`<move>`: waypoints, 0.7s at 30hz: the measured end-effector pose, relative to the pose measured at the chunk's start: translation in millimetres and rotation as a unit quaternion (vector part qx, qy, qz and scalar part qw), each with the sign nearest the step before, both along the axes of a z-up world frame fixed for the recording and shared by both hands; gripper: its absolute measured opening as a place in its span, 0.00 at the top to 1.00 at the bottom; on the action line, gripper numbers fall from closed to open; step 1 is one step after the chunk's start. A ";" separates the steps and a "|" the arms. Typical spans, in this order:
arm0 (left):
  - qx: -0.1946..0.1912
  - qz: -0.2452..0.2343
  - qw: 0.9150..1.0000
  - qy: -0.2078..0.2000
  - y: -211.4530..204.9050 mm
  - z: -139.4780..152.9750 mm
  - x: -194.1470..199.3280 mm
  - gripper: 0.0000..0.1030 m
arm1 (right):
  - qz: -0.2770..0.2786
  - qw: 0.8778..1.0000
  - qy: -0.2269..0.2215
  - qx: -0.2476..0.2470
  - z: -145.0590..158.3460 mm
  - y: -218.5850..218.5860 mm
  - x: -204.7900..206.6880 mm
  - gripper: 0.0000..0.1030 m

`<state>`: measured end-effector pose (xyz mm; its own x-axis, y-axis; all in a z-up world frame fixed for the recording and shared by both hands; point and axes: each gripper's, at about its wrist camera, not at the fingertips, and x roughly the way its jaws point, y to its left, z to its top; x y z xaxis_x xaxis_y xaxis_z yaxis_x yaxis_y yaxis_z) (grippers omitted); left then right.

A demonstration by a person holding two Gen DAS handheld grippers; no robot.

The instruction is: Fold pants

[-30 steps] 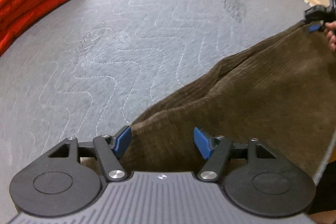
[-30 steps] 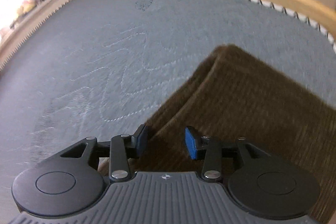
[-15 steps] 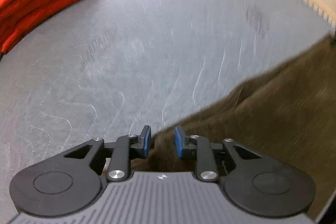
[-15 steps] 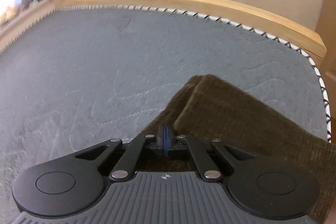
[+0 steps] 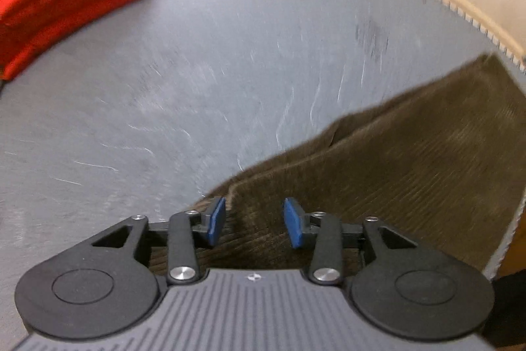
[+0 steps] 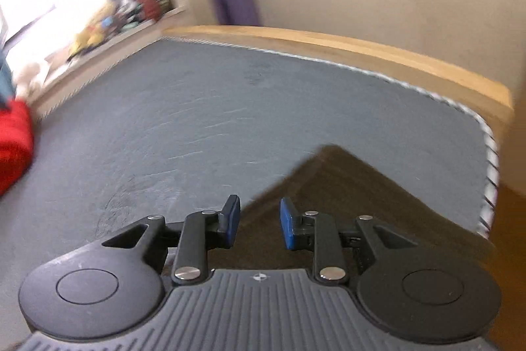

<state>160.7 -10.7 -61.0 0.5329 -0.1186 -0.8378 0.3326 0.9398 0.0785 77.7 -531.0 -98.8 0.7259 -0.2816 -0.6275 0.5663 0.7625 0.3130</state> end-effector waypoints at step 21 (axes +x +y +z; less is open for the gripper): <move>-0.026 0.045 0.998 -0.033 -15.2 29.3 -86.7 0.37 | -0.092 0.974 0.010 0.205 -111.1 -105.9 -109.7 0.57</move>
